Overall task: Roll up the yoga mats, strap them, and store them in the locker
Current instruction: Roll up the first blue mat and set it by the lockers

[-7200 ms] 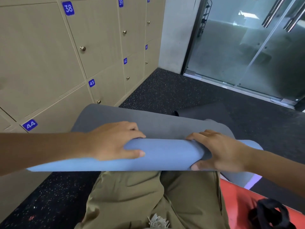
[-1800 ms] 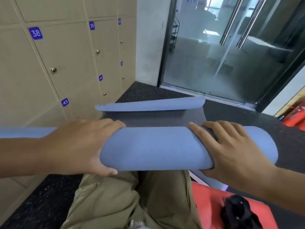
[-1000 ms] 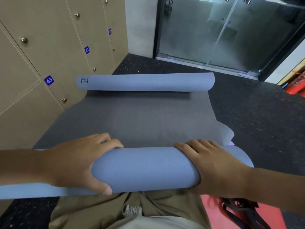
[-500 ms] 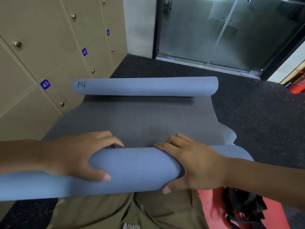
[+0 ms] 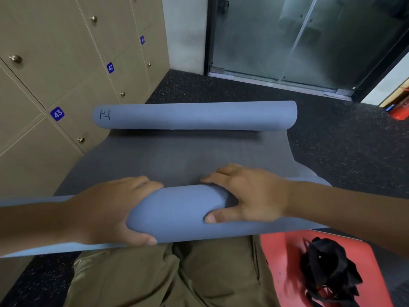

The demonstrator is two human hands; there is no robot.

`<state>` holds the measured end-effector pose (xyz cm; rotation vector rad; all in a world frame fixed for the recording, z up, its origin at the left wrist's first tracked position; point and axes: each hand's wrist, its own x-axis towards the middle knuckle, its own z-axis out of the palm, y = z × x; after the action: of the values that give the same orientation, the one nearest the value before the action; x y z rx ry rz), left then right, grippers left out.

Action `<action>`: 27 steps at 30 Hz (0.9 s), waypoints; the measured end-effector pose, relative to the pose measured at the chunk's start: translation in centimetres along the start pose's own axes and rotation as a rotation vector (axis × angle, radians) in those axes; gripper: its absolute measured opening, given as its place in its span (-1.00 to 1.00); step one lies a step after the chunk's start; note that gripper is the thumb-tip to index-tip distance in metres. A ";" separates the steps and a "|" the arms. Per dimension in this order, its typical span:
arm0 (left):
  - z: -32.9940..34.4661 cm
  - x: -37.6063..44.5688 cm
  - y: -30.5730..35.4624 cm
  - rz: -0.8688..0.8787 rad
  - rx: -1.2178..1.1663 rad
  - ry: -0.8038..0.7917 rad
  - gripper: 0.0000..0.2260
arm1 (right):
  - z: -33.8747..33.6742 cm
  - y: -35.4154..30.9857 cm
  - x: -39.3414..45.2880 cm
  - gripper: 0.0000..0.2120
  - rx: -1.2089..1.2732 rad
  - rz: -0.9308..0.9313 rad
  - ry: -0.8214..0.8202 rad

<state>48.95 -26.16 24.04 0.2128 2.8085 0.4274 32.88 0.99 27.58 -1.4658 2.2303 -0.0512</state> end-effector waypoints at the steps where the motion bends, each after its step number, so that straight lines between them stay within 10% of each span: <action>1: -0.3 0.5 -0.2 -0.004 -0.019 -0.025 -0.20 | 0.3 -0.2 -0.2 -0.23 -0.067 -0.005 0.076; 10: -2.3 2.7 -0.8 -0.078 -0.093 -0.164 -0.28 | 3.7 0.4 0.5 -0.25 -0.237 0.131 0.339; 17: 0.4 0.8 0.3 0.047 0.137 0.352 -0.33 | 0.7 2.4 3.1 -0.30 0.048 0.121 0.139; 21: 1.3 2.2 -0.7 0.016 0.303 0.319 0.03 | -0.2 3.7 4.9 -0.22 0.130 0.159 0.056; 27: -0.5 4.5 -1.9 -0.053 0.157 0.112 -0.12 | 0.6 2.8 5.3 -0.32 -0.091 0.188 0.323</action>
<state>44.31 -27.20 22.73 0.1515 2.9526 0.2129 29.05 -2.32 24.36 -1.3654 2.6541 -0.1361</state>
